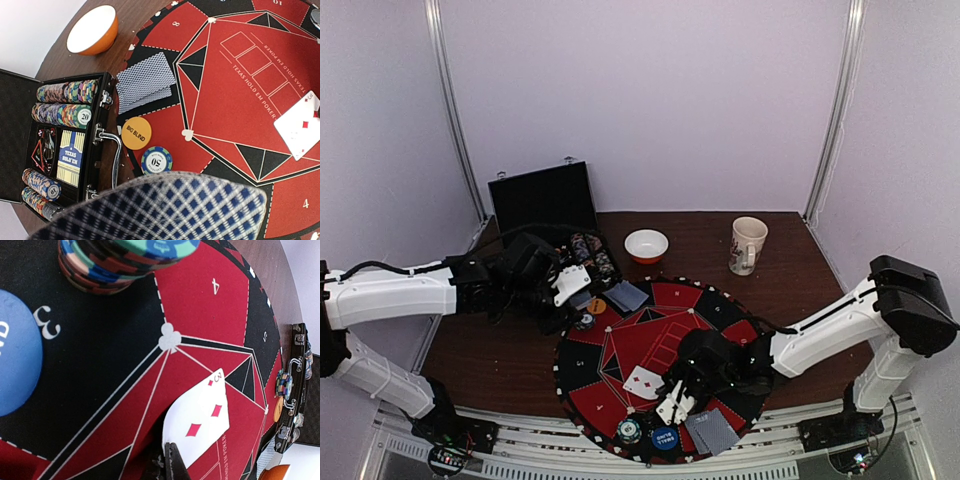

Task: Distribute texas hold em gaming equipment
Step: Flop the poker card in the community card area.

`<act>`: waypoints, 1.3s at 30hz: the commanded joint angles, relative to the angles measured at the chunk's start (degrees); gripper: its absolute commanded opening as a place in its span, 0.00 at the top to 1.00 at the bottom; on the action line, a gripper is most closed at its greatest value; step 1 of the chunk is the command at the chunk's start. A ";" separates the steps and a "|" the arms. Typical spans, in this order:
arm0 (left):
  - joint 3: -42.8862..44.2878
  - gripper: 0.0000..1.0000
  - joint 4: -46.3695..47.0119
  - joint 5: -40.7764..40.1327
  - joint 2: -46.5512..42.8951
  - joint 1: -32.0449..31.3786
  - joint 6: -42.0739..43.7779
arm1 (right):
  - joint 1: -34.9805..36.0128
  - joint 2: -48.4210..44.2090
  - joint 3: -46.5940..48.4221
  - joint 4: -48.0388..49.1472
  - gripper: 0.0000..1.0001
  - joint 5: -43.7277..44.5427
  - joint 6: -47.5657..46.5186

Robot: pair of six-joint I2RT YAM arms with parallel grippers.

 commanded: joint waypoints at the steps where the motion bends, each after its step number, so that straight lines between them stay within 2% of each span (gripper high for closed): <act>1: -0.38 0.55 2.05 0.83 -0.41 0.45 0.01 | 0.20 1.83 1.85 -4.44 1.00 -1.06 -0.97; 14: -0.43 0.55 1.87 0.92 -0.18 0.62 0.03 | 0.28 2.48 2.59 -4.02 1.00 -3.86 -2.92; 23: -0.40 0.55 1.76 1.00 -0.10 0.71 0.13 | 0.29 1.91 3.15 -6.37 1.00 -4.93 -0.89; 29: -0.39 0.55 1.67 1.10 -0.09 0.71 0.19 | 0.42 1.20 3.84 -7.90 0.85 -4.35 0.68; 39: -0.44 0.55 1.67 1.26 0.04 0.84 0.25 | 0.95 -4.40 3.47 -10.85 0.71 -3.14 0.91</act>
